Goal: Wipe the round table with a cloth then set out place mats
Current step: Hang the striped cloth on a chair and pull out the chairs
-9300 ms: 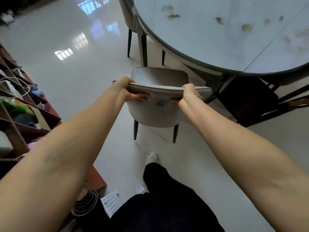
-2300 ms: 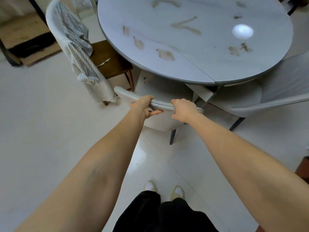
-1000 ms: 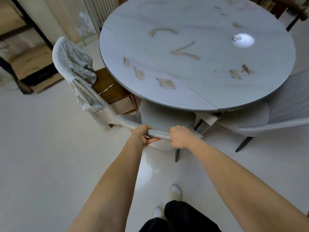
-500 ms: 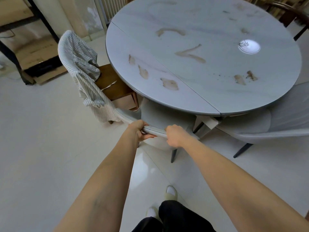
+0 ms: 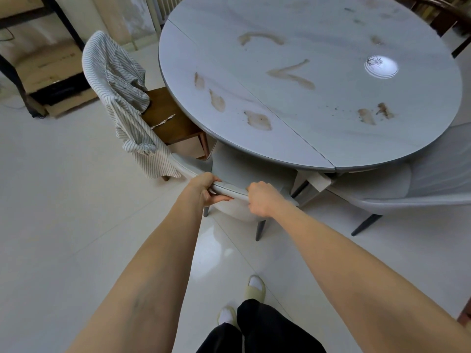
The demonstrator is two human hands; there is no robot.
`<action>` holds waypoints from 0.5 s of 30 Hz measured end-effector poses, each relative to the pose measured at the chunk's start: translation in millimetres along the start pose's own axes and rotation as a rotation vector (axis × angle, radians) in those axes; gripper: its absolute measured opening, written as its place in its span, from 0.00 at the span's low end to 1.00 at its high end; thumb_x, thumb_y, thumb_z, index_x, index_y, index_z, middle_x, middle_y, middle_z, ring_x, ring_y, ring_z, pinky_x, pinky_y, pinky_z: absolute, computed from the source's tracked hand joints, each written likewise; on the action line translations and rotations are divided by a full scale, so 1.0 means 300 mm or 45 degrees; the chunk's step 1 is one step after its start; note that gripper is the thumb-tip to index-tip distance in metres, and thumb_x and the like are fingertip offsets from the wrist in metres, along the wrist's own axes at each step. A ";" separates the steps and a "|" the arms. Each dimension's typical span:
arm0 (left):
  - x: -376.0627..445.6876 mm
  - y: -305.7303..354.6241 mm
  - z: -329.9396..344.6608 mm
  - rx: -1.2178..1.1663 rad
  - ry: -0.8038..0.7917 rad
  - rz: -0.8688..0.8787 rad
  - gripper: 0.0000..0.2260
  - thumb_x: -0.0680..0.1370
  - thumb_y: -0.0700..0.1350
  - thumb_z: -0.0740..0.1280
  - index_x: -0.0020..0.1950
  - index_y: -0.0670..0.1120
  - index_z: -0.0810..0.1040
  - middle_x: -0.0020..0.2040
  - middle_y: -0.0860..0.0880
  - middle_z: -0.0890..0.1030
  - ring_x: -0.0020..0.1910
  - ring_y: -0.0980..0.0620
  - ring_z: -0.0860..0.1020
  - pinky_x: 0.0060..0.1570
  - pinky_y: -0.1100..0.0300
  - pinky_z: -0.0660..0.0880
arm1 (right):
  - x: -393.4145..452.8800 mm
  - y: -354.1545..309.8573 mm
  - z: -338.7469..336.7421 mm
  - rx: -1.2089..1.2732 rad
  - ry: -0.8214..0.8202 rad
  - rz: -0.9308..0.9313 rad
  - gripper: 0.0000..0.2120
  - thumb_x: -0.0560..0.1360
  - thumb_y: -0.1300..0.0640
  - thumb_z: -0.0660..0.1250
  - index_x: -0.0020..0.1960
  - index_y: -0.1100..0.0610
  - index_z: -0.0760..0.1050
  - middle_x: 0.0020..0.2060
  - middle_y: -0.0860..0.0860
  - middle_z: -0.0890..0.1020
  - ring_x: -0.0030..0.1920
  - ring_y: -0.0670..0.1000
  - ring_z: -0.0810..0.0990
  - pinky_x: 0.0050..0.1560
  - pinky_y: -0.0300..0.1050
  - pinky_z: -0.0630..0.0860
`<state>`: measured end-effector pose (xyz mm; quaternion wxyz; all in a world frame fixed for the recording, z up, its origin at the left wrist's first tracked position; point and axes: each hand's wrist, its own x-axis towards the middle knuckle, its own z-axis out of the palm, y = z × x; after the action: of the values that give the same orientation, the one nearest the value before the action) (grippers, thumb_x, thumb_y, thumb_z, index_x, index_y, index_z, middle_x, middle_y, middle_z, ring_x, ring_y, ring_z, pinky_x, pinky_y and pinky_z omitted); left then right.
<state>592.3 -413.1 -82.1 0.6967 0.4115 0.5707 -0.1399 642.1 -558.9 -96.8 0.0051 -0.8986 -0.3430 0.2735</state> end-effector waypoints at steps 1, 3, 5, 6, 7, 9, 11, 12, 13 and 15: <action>-0.004 0.000 0.004 -0.008 -0.001 0.000 0.01 0.78 0.34 0.63 0.47 0.37 0.71 0.46 0.38 0.76 0.55 0.37 0.79 0.54 0.44 0.78 | -0.001 0.001 -0.003 0.000 0.006 0.001 0.11 0.76 0.59 0.65 0.56 0.61 0.76 0.54 0.60 0.80 0.55 0.61 0.78 0.52 0.48 0.75; -0.010 -0.010 0.009 -0.020 -0.002 0.003 0.01 0.78 0.34 0.62 0.48 0.37 0.71 0.46 0.39 0.75 0.55 0.37 0.79 0.52 0.44 0.79 | -0.010 0.001 -0.003 -0.001 0.008 0.008 0.10 0.76 0.60 0.65 0.56 0.62 0.76 0.54 0.60 0.80 0.55 0.61 0.78 0.51 0.48 0.74; -0.013 -0.022 0.007 -0.030 -0.006 0.004 0.03 0.78 0.34 0.62 0.51 0.37 0.71 0.46 0.38 0.75 0.53 0.36 0.79 0.47 0.45 0.80 | -0.018 0.000 0.001 -0.001 0.001 0.020 0.10 0.76 0.60 0.66 0.56 0.62 0.77 0.54 0.60 0.80 0.54 0.61 0.78 0.51 0.48 0.75; -0.012 -0.026 0.003 -0.033 -0.001 0.008 0.04 0.77 0.34 0.63 0.51 0.37 0.71 0.47 0.38 0.76 0.52 0.36 0.79 0.45 0.45 0.80 | -0.022 -0.002 0.003 0.002 0.000 0.021 0.10 0.76 0.60 0.66 0.56 0.62 0.77 0.53 0.60 0.80 0.54 0.61 0.78 0.51 0.47 0.75; -0.013 -0.029 -0.001 -0.037 0.005 0.009 0.04 0.77 0.34 0.63 0.51 0.37 0.71 0.47 0.38 0.76 0.50 0.36 0.79 0.44 0.45 0.80 | -0.024 -0.005 0.004 0.004 0.001 0.019 0.11 0.76 0.60 0.66 0.56 0.62 0.77 0.53 0.60 0.80 0.54 0.61 0.79 0.50 0.47 0.75; -0.011 -0.032 -0.005 -0.042 0.016 0.000 0.02 0.77 0.34 0.63 0.48 0.38 0.71 0.47 0.39 0.76 0.47 0.36 0.79 0.47 0.44 0.80 | -0.027 -0.009 0.007 0.000 -0.005 0.012 0.11 0.76 0.59 0.66 0.57 0.62 0.77 0.53 0.60 0.80 0.54 0.61 0.79 0.50 0.47 0.75; -0.006 -0.033 -0.006 -0.044 0.015 -0.008 0.02 0.77 0.34 0.63 0.47 0.38 0.71 0.46 0.39 0.76 0.47 0.36 0.78 0.50 0.43 0.79 | -0.026 -0.008 0.009 -0.003 -0.015 0.009 0.11 0.76 0.59 0.67 0.57 0.61 0.76 0.53 0.59 0.80 0.53 0.61 0.79 0.49 0.47 0.74; -0.005 -0.031 -0.005 -0.042 0.015 -0.005 0.02 0.77 0.33 0.62 0.46 0.38 0.71 0.46 0.39 0.76 0.48 0.36 0.78 0.51 0.43 0.79 | -0.026 -0.008 0.006 -0.003 -0.018 0.005 0.11 0.76 0.59 0.67 0.56 0.61 0.76 0.53 0.59 0.80 0.53 0.61 0.79 0.49 0.47 0.74; -0.005 -0.030 -0.004 -0.042 0.019 -0.001 0.02 0.78 0.33 0.62 0.46 0.38 0.71 0.45 0.39 0.76 0.48 0.36 0.78 0.52 0.43 0.79 | -0.025 -0.007 0.004 -0.006 -0.021 -0.006 0.10 0.76 0.59 0.67 0.56 0.61 0.77 0.52 0.60 0.80 0.53 0.61 0.79 0.48 0.47 0.74; -0.003 -0.027 -0.004 -0.047 0.030 0.001 0.02 0.78 0.33 0.62 0.46 0.38 0.71 0.45 0.39 0.76 0.49 0.37 0.79 0.53 0.43 0.78 | -0.022 -0.006 0.002 -0.013 -0.024 -0.029 0.09 0.75 0.59 0.67 0.54 0.61 0.77 0.51 0.59 0.80 0.50 0.60 0.79 0.45 0.46 0.72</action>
<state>585.8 -417.6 -84.6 0.6975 0.4005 0.5811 -0.1241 636.7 -561.8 -93.6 0.0003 -0.8921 -0.3545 0.2802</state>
